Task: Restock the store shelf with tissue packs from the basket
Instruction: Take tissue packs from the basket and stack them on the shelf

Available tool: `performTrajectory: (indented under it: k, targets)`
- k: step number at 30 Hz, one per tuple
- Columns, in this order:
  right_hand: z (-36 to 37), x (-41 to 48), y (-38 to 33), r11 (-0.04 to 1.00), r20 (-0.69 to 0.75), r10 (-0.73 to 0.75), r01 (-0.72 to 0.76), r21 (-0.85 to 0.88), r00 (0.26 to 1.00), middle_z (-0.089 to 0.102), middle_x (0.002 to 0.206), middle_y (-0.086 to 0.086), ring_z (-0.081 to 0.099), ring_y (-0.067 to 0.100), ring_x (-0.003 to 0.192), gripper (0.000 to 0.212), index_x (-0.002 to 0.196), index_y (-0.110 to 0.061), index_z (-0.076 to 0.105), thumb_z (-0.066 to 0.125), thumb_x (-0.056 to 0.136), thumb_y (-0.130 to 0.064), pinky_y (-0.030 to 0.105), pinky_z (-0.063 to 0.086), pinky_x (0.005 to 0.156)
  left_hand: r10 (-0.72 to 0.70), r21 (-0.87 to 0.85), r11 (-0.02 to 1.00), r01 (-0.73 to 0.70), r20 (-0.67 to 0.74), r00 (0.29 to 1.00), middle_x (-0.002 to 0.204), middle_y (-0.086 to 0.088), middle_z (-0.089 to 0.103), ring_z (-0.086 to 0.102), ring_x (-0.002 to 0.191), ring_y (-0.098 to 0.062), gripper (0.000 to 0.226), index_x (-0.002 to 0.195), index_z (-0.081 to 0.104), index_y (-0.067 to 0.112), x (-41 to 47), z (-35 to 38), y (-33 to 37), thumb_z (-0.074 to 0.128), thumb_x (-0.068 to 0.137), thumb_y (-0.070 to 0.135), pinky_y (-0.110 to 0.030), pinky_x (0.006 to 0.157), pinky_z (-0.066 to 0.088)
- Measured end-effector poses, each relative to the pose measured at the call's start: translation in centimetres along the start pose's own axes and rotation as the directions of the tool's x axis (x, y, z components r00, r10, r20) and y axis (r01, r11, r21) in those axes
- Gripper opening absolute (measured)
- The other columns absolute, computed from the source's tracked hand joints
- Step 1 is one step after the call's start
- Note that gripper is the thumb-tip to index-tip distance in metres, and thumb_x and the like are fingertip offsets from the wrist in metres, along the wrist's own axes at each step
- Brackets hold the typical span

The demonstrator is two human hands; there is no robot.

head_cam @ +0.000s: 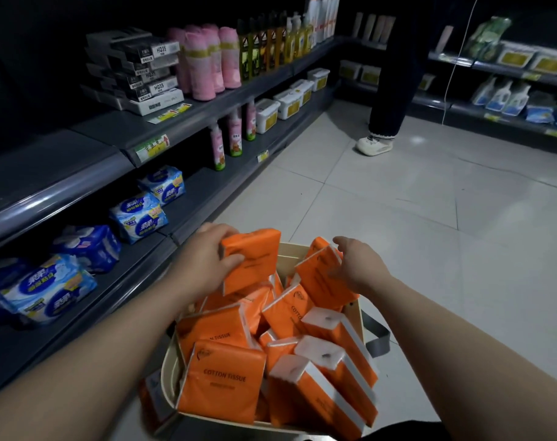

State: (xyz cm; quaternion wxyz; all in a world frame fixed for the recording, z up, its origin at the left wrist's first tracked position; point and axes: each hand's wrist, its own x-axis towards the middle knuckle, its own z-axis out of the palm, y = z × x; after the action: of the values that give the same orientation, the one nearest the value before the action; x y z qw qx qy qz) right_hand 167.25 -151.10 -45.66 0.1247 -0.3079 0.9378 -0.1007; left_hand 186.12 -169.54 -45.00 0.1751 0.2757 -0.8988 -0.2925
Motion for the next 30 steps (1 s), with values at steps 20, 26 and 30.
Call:
performTrajectory:
  k: [20,26,30]
  targets:
    - [-1.6,-1.1,-9.4,0.959,-0.041,-0.280,0.281,0.019,0.959,0.060,0.104,0.013,0.057,0.033,0.095,0.039,0.116,-0.018,0.049,0.062,0.080,-0.025,0.031,0.040,0.069,-0.251,-0.108,0.966,0.234,-0.195,0.948,0.095,0.004,0.064,0.061,0.085,-0.015,0.041,0.109,0.059,0.022,-5.8,-10.0,-4.9,0.080,0.074,0.021,-0.030,0.077,0.047]
    - [-1.5,-2.7,-16.7,0.872,-0.046,-0.482,0.485,0.071,0.875,0.062,0.113,0.013,0.057,0.033,0.104,0.045,0.129,-0.021,0.043,0.058,0.086,-0.025,0.034,0.044,0.081,-0.334,-0.136,0.942,0.307,-0.283,0.899,0.102,-0.001,0.065,0.061,0.088,-0.018,0.047,0.114,0.060,0.016,-9.4,-16.1,-8.1,0.081,0.072,0.016,-0.028,0.081,0.047]
    - [-1.1,-4.4,-23.2,0.781,-0.072,-0.612,0.617,0.095,0.787,0.056,0.128,0.015,0.054,0.032,0.116,0.049,0.139,-0.019,0.036,0.050,0.093,-0.030,0.035,0.043,0.091,-0.343,-0.117,0.939,0.323,-0.368,0.864,0.099,0.005,0.063,0.058,0.088,-0.014,0.039,0.108,0.061,0.021,-12.7,-20.7,-9.9,0.079,0.074,0.017,-0.023,0.073,0.040]
